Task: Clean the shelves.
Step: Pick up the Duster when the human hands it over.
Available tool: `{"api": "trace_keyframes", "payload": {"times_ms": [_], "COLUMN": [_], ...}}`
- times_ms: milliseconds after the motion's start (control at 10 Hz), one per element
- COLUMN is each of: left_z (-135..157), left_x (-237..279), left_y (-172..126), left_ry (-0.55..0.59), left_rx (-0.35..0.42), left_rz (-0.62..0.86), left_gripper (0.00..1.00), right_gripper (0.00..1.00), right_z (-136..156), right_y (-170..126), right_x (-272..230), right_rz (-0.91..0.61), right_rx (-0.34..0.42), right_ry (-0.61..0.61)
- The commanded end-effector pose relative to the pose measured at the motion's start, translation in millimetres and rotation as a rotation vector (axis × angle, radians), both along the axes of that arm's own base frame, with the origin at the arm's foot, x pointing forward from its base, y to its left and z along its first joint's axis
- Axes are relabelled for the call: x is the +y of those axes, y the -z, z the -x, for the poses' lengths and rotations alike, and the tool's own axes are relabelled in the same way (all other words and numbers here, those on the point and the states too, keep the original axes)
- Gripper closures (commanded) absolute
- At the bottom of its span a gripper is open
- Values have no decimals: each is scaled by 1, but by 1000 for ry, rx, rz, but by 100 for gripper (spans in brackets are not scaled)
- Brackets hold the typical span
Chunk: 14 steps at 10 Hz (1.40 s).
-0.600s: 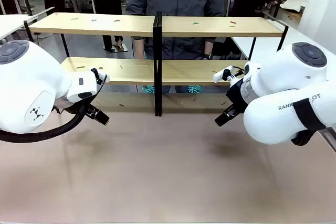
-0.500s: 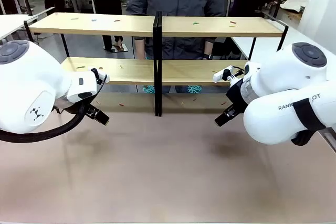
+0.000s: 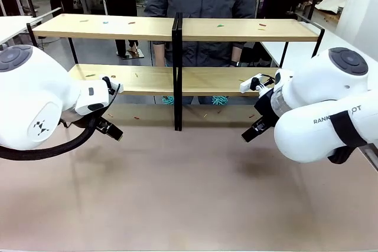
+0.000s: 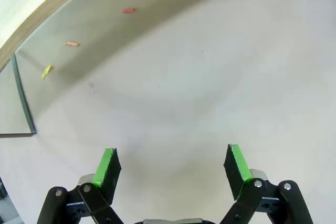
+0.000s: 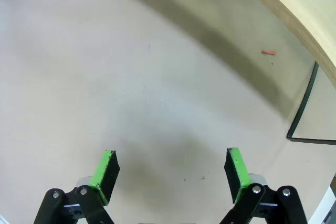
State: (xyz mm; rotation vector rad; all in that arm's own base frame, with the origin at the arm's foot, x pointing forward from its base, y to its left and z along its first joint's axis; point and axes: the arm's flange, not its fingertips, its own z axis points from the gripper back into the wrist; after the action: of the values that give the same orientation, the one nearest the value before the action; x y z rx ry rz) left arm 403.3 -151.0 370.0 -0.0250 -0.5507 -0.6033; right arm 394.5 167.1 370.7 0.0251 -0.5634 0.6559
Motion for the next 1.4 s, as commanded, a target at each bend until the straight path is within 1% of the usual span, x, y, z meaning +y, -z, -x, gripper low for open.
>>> {"api": "trace_keyframes", "payload": {"times_ms": [0, 1100, 1200, 1300], "left_z": [0, 0, 25, 68], "left_x": [0, 0, 11, 23], "left_y": [0, 0, -35, -91], "left_ry": [1, 0, -30, 0], "left_rx": [0, 0, -137, -265], "left_rz": [0, 0, 34, 65], "left_gripper": [0, 0, 0, 0], "right_gripper": [0, 0, 0, 0], "right_z": [0, 0, 12, 37], "right_y": [0, 0, -33, -86], "right_x": [0, 0, -13, -33], "right_rz": [-1, 0, 17, -20], "right_rx": [0, 0, -88, -195], "right_ry": [1, 0, 31, 37]}}
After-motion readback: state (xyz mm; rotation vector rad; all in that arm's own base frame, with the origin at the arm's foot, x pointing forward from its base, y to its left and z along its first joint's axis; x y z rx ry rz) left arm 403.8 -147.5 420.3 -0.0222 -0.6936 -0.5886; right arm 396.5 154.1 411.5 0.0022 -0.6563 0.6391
